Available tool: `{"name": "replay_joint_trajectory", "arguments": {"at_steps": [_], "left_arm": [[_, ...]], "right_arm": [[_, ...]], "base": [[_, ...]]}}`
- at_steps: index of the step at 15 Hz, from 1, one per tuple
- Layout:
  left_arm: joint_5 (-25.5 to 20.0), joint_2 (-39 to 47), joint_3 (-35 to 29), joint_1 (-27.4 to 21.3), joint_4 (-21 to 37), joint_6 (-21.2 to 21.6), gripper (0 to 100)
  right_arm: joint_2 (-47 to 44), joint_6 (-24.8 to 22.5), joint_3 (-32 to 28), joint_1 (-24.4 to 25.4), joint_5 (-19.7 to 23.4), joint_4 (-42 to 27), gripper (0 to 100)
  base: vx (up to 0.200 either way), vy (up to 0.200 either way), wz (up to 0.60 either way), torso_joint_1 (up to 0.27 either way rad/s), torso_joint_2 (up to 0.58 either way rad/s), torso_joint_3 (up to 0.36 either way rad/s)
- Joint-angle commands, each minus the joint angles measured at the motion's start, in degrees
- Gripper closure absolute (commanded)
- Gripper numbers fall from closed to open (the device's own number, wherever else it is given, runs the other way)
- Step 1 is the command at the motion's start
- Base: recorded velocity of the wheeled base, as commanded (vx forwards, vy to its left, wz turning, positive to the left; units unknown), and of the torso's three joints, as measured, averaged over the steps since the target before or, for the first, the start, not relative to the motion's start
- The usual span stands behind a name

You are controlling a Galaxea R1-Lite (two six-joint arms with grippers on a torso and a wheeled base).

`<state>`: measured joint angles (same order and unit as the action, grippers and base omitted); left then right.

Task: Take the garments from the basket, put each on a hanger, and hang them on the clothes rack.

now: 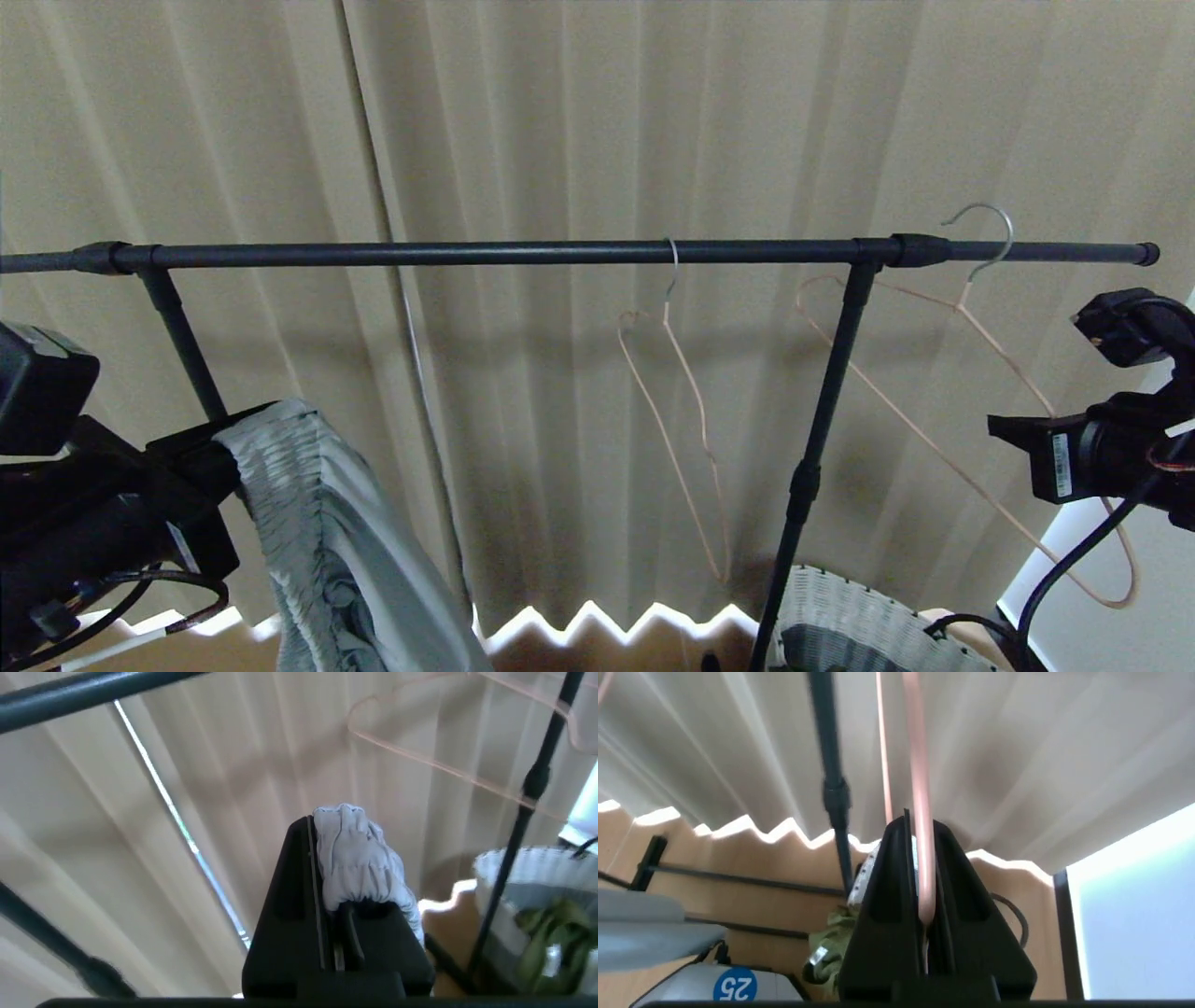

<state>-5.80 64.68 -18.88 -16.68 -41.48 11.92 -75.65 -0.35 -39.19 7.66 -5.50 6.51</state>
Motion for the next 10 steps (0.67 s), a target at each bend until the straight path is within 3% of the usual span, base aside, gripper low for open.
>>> {"name": "replay_joint_trajectory", "arguments": {"at_steps": [1, 10], "left_arm": [[0.0, 0.1, 0.6, 0.0, -0.2, 0.5, 100], [0.1, 0.2, 0.9, 0.0, -0.2, 0.6, 100]], "right_arm": [[1.8, -0.1, 0.5, -1.2, 0.0, 0.1, 100], [2.4, -0.3, 0.6, -1.7, 0.0, 0.0, 100]], "base": [[-0.200, 0.000, 0.00, 0.002, 0.00, 0.002], [-0.200, 0.000, 0.00, 0.002, 0.00, 0.003]]}}
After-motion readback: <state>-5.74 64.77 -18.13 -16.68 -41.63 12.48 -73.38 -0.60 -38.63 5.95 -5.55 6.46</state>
